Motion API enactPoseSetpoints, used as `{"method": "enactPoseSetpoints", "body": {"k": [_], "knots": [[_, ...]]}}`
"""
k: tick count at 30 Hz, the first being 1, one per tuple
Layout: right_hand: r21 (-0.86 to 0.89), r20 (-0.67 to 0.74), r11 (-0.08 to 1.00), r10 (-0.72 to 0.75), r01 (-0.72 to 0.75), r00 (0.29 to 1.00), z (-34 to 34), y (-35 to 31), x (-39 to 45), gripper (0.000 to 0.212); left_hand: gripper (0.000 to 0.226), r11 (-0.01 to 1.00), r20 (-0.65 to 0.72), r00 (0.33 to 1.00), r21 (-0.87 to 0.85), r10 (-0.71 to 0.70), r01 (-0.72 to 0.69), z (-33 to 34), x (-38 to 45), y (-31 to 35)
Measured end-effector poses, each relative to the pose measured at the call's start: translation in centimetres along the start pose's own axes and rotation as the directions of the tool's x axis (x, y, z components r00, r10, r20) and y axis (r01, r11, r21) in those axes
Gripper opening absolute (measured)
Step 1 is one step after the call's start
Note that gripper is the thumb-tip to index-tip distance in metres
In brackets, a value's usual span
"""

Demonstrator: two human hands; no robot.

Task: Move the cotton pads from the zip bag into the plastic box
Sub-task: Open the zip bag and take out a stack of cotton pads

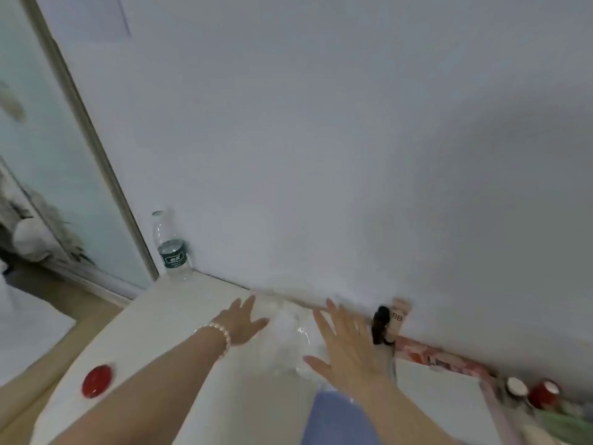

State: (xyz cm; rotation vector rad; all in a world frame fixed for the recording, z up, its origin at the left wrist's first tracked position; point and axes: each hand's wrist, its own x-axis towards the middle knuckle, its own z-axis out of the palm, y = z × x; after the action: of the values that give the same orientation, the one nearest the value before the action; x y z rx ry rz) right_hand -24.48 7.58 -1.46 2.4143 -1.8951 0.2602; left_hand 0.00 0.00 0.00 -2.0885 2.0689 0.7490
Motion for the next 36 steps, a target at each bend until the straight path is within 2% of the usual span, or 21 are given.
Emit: {"method": "enactPoseSetpoints", "body": {"k": [4, 5, 7, 8, 10, 11, 13, 14, 16, 18, 20, 22, 24, 26, 28, 29, 31, 33, 36], "knots": [[-0.016, 0.055, 0.998, 0.060, -0.059, 0.997, 4.9, -1.1, -0.8, 0.086, 0.075, 0.954, -0.085, 0.976, -0.244, -0.199, 0.173, 1.9, 1.3, -1.9], [-0.020, 0.013, 0.999, 0.050, -0.050, 0.999, 6.3, -1.2, -1.0, 0.089, 0.065, 0.924, -0.085, 0.972, -0.337, -0.221, 0.181, 2.1, 1.4, -2.0], [-0.044, -0.016, 0.999, 0.031, -0.032, 0.999, 8.0, -1.2, -1.4, 0.096, 0.027, 0.836, -0.102, 0.963, -0.525, -0.249, 0.161, 2.5, 1.6, -2.1], [-0.036, 0.009, 0.998, 0.043, -0.042, 0.999, 8.0, -1.3, -1.5, 0.101, 0.013, 0.788, -0.109, 0.960, -0.599, -0.259, 0.145, 2.6, 1.4, -2.2], [-0.027, -0.009, 0.998, 0.056, -0.056, 0.998, 8.0, -1.4, -1.3, 0.110, 0.023, 0.700, -0.106, 0.960, -0.705, -0.260, 0.112, 2.4, 1.3, -2.8], [-0.006, -0.029, 0.998, 0.062, -0.063, 0.998, 7.8, -1.4, -1.2, 0.111, 0.020, 0.620, -0.079, 0.969, -0.780, -0.232, 0.084, 2.0, 0.8, -2.8], [0.033, -0.055, 0.995, 0.098, -0.096, 0.994, 7.3, -1.5, -1.2, 0.111, 0.007, 0.461, 0.014, 0.995, -0.886, -0.094, 0.056, 0.7, -0.9, -2.3], [0.036, -0.067, 0.992, 0.119, -0.117, 0.991, 7.0, -1.5, -1.5, 0.110, 0.006, 0.398, 0.018, 1.000, -0.917, -0.025, 0.027, -0.2, -1.8, -1.9], [0.064, -0.102, 0.988, 0.148, -0.142, 0.984, 5.7, -1.7, -1.9, 0.107, 0.008, 0.301, -0.035, 0.997, -0.952, 0.076, -0.056, -2.2, -3.4, -0.6], [0.149, -0.157, 0.971, 0.209, -0.186, 0.965, 3.6, -1.9, -2.5, 0.095, 0.007, 0.214, -0.108, 0.978, -0.966, 0.179, -0.146, -3.8, -5.7, 1.5], [0.339, -0.172, 0.903, 0.336, -0.264, 0.926, 0.9, -1.8, -2.7, 0.082, 0.009, 0.166, -0.162, 0.944, -0.962, 0.287, -0.216, -4.8, -8.5, 3.9], [0.568, -0.186, 0.750, 0.519, -0.339, 0.835, -2.3, -1.6, -3.3, 0.070, 0.015, 0.159, -0.207, 0.900, -0.945, 0.384, -0.285, -4.8, -11.4, 6.2], [0.731, -0.253, 0.626, 0.617, -0.270, 0.745, -5.3, -1.6, -4.7, 0.056, 0.019, 0.193, -0.239, 0.867, -0.917, 0.437, -0.350, -3.6, -14.3, 7.7], [0.822, -0.276, 0.547, 0.622, -0.155, 0.732, -7.9, -1.9, -6.7, 0.037, 0.020, 0.244, -0.243, 0.848, -0.888, 0.471, -0.390, -1.6, -16.8, 8.3], [0.880, -0.241, 0.472, 0.556, -0.063, 0.795, -10.4, -3.0, -9.2, 0.014, 0.017, 0.305, -0.231, 0.838, -0.856, 0.495, -0.417, 0.7, -19.1, 8.4], [0.892, -0.198, 0.450, 0.480, -0.046, 0.855, -11.5, -4.0, -10.7, 0.007, 0.015, 0.329, -0.233, 0.838, -0.842, 0.494, -0.428, 1.9, -20.0, 8.3], [0.862, -0.103, 0.502, 0.307, -0.069, 0.946, -12.6, -5.7, -13.5, 0.021, 0.012, 0.346, -0.268, 0.845, -0.824, 0.463, -0.450, 4.4, -21.8, 8.1], [0.809, -0.051, 0.581, 0.220, -0.089, 0.974, -12.9, -7.1, -15.9, 0.025, 0.014, 0.332, -0.320, 0.853, -0.819, 0.412, -0.468, 6.7, -23.1, 7.8], [0.758, 0.004, 0.643, 0.156, -0.105, 0.988, -12.6, -8.1, -18.1, 0.015, 0.025, 0.307, -0.390, 0.847, -0.808, 0.361, -0.503, 9.3, -24.4, 7.2]]}}
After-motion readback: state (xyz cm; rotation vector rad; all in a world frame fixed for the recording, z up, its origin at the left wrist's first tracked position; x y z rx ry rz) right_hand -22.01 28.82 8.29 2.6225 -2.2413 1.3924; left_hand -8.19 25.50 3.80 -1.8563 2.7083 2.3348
